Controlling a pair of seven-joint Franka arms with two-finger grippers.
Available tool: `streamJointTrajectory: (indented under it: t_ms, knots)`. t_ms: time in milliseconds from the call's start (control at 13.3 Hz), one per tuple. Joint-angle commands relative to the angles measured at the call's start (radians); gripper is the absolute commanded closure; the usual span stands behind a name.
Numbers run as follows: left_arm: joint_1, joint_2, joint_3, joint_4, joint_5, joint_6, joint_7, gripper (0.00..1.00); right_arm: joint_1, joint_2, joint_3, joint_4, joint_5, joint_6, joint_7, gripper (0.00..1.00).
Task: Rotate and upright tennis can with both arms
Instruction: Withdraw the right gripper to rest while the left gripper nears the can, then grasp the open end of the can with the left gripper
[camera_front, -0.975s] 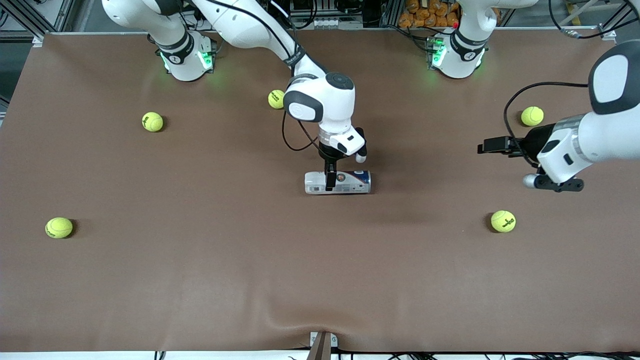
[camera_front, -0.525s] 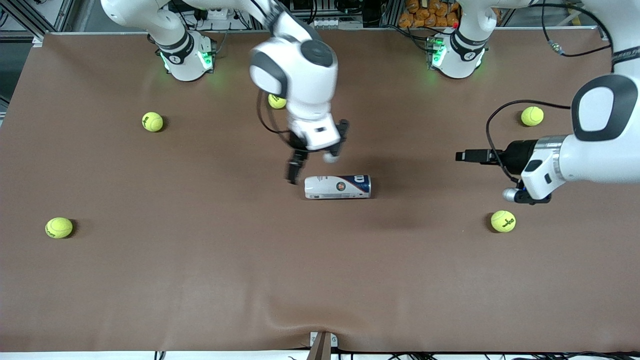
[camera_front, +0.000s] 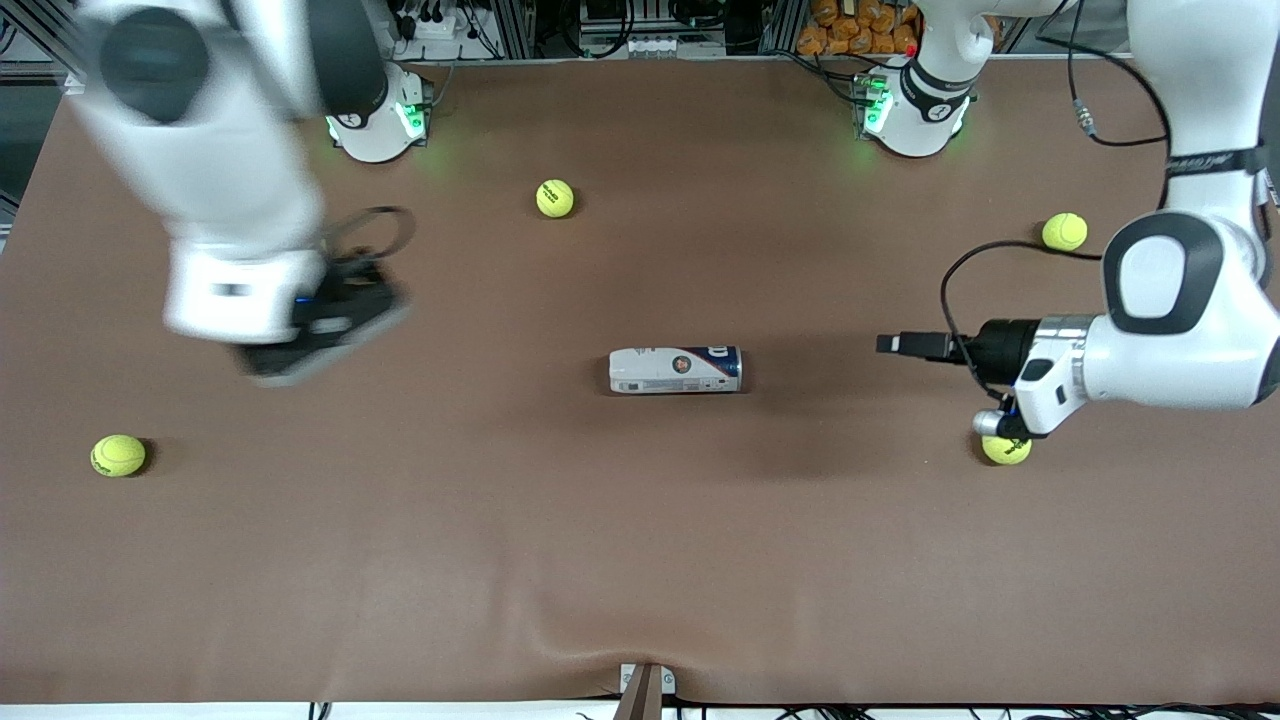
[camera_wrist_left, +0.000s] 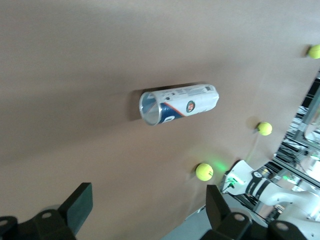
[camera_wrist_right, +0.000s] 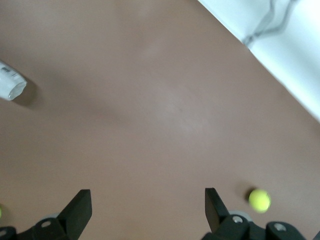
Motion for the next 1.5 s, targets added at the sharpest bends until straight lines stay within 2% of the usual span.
streamJointTrajectory:
  t_ms: [0,150,225,375,450,600,1050,1425]
  knots:
    - [-0.007,0.072,0.001,0.01,-0.089,0.033,0.067,0.0,-0.193,-0.031,0.025,0.0,0.115,-0.039,0.1,0.0]
    - [-0.016,0.095,0.001,-0.04,-0.183,0.065,0.143,0.0,-0.263,-0.06,0.025,-0.061,0.12,-0.059,0.136,0.0]
    - [-0.025,0.097,-0.005,-0.081,-0.217,0.1,0.174,0.0,-0.302,-0.097,0.025,-0.137,0.129,-0.04,0.171,0.0]
    - [-0.027,0.107,-0.057,-0.143,-0.268,0.195,0.222,0.0,-0.39,-0.202,0.025,-0.317,0.23,0.048,0.186,0.0]
    - [-0.025,0.124,-0.077,-0.151,-0.275,0.228,0.228,0.0,-0.396,-0.267,0.025,-0.393,0.234,0.074,0.186,0.0]
    - [-0.03,0.149,-0.1,-0.149,-0.317,0.268,0.237,0.0,-0.399,-0.336,0.025,-0.498,0.228,0.106,0.186,0.0]
    - [-0.054,0.186,-0.126,-0.149,-0.354,0.312,0.248,0.0,-0.361,-0.355,0.034,-0.512,0.168,0.096,0.242,0.0]
    - [-0.055,0.215,-0.135,-0.174,-0.433,0.341,0.278,0.0,-0.358,-0.373,0.032,-0.519,0.14,0.066,0.242,0.0]
